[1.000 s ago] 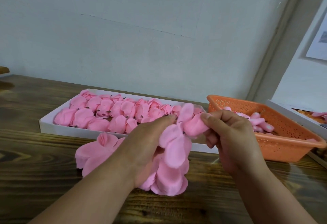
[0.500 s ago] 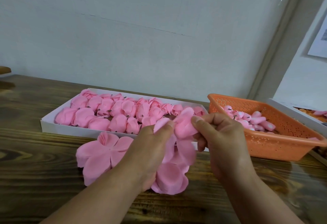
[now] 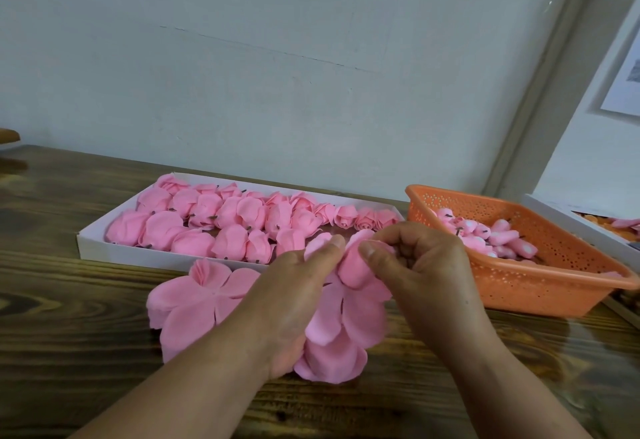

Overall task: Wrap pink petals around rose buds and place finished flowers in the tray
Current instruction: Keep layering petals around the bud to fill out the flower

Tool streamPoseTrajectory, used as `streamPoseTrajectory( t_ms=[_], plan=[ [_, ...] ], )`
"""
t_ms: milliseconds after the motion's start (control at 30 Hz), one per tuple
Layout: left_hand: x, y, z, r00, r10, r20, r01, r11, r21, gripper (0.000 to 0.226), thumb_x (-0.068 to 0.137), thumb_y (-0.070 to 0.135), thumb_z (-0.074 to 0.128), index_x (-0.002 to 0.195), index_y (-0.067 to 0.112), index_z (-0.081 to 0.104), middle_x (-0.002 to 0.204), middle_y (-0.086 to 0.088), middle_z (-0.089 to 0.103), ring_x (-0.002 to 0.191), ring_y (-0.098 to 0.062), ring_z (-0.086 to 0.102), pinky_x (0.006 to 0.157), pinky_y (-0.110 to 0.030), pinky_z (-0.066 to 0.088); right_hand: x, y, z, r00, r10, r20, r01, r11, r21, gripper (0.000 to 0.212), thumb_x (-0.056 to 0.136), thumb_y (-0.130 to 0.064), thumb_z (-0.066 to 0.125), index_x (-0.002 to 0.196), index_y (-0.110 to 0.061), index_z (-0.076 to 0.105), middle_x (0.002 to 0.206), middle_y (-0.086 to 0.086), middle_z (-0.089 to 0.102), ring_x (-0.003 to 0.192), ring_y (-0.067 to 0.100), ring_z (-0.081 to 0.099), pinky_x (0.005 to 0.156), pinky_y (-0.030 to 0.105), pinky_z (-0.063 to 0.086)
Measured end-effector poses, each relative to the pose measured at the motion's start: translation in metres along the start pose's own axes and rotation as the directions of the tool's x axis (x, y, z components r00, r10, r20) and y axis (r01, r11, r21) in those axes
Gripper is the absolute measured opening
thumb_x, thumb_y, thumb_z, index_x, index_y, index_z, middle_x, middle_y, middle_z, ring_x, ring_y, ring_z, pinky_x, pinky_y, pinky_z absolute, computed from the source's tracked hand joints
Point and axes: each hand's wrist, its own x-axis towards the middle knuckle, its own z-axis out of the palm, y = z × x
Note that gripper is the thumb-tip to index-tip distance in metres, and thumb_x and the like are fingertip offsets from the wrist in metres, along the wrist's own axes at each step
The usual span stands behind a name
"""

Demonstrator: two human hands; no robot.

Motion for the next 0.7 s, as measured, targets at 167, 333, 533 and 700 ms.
streamPoseTrajectory(
  t_ms=[167,333,533,700],
  plan=[
    [-0.001,-0.001,0.000,0.999,-0.009,0.048,0.009,1.000,0.012,0.036,0.094,0.039,0.051,0.100,0.013,0.074,0.100,-0.013,0.074,0.099,-0.030,0.069,0.097,-0.050,0.049,0.000,0.002,-0.002,1.000,0.015,0.025,-0.015,1.000,0.017,0.012,0.081,-0.010,0.071,0.073,-0.018,0.066,0.067,0.004,0.064,0.053,0.013,0.056,0.046,0.025,0.045],
    [-0.003,0.000,-0.001,0.996,0.054,0.067,-0.060,0.994,0.092,0.012,0.079,0.024,0.071,0.084,0.014,0.075,0.087,-0.011,0.075,0.081,-0.024,0.071,0.074,-0.036,0.055,0.003,0.004,-0.004,0.996,0.083,0.042,-0.087,0.990,0.109,0.022,0.080,-0.011,0.071,0.094,-0.024,0.061,0.055,-0.004,0.064,0.048,0.004,0.055,0.046,0.020,0.044],
    [-0.009,0.002,-0.001,0.996,0.045,0.078,-0.055,0.990,0.132,0.015,0.087,0.019,0.067,0.089,0.005,0.069,0.067,-0.010,0.068,0.039,-0.013,0.057,0.034,-0.017,0.036,0.005,0.007,-0.009,0.966,0.195,0.170,-0.236,0.935,0.265,0.010,0.080,-0.005,0.070,0.088,-0.012,0.067,0.057,0.003,0.068,0.044,0.009,0.061,0.040,0.018,0.044],
    [-0.009,0.004,0.000,0.994,0.021,0.109,-0.031,0.995,0.097,0.014,0.091,0.017,0.062,0.095,0.004,0.066,0.060,-0.008,0.064,0.033,-0.011,0.053,0.033,-0.016,0.033,0.009,0.010,-0.017,0.947,0.223,0.232,-0.292,0.898,0.330,0.028,0.063,-0.023,0.073,0.079,0.000,0.066,0.054,0.007,0.064,0.039,0.009,0.054,0.037,0.018,0.040]
  ],
)
